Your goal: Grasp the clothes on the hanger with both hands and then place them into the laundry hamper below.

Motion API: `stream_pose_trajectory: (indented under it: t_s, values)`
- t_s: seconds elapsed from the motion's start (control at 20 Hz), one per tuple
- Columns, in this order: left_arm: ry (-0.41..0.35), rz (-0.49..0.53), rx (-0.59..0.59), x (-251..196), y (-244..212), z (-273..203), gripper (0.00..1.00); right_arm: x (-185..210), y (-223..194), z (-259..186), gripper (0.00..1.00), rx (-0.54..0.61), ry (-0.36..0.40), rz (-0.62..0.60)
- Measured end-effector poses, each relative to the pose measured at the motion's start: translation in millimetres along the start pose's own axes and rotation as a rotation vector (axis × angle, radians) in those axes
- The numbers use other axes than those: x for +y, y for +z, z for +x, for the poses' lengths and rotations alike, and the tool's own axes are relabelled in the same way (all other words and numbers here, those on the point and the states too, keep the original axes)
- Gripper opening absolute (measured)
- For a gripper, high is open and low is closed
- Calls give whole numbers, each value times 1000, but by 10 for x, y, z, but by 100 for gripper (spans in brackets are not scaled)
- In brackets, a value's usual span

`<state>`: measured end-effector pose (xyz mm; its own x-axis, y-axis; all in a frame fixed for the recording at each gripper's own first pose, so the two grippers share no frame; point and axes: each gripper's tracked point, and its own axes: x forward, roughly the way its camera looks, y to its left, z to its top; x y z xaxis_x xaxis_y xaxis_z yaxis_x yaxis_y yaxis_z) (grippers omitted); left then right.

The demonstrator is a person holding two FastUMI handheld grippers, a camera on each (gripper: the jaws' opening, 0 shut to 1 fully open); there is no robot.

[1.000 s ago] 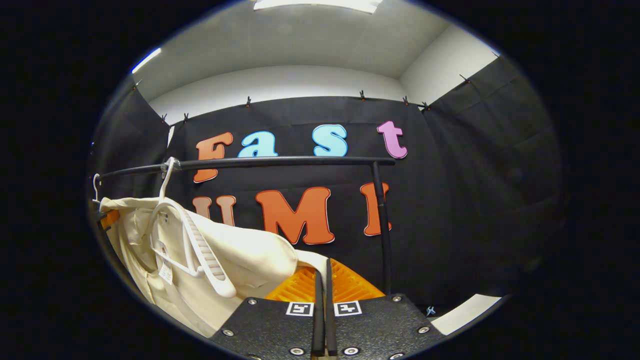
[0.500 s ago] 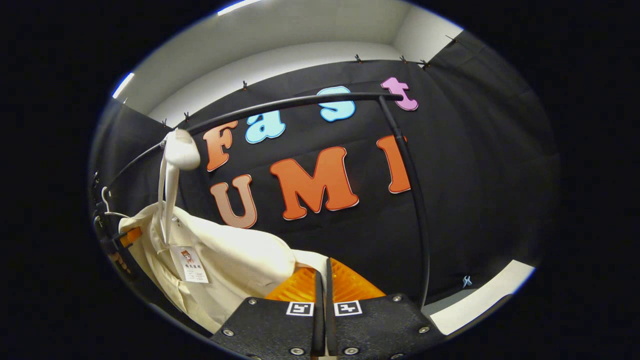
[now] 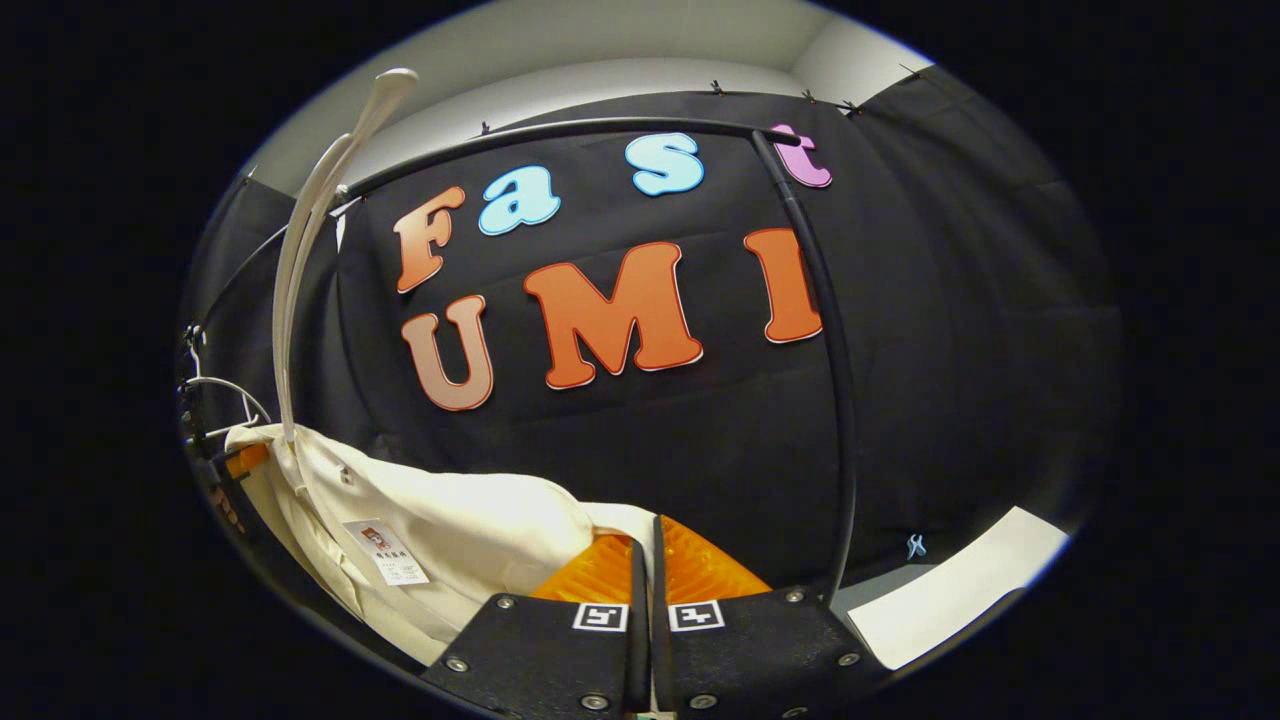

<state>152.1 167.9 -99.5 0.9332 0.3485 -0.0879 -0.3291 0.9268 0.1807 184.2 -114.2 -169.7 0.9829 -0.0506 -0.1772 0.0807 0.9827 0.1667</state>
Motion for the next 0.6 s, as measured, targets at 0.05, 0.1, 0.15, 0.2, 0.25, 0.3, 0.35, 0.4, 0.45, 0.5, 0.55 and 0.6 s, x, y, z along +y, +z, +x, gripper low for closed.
stream_pose_trajectory:
  t_s: [0.05,0.1,0.15,0.2,0.25,0.3,0.35,0.4,0.45,0.5,0.55,0.6]
  values:
    - [-15,7,8,-61,-90,-6,10,-61,-90,-33,0,9,-25,-10]
    - [-30,20,11,-141,-139,-64,10,-78,-171,-77,1,11,-37,-32]
    - [-47,34,14,-228,-192,-147,10,-63,-237,-169,0,11,-44,-59]
    - [-64,39,16,-308,-246,-210,10,-58,-304,-212,0,11,-51,-79]
    - [-88,40,22,-420,-337,-284,10,-23,-378,-244,0,15,-49,-91]
    - [-108,40,30,-526,-425,-361,10,47,-456,-277,0,21,-36,-94]
    - [-129,43,38,-637,-518,-429,10,140,-526,-297,0,31,-18,-94]
    - [-149,52,46,-728,-560,-509,10,235,-586,-330,1,42,0,-94]
    - [-168,65,55,-796,-591,-553,10,331,-656,-356,1,52,18,-96]
    - [-188,77,64,-878,-619,-613,10,426,-702,-383,0,57,35,-103]
    - [-207,84,71,-967,-643,-681,10,538,-748,-391,0,60,51,-110]
    - [-228,85,78,-1060,-678,-738,10,638,-784,-424,0,63,68,-116]
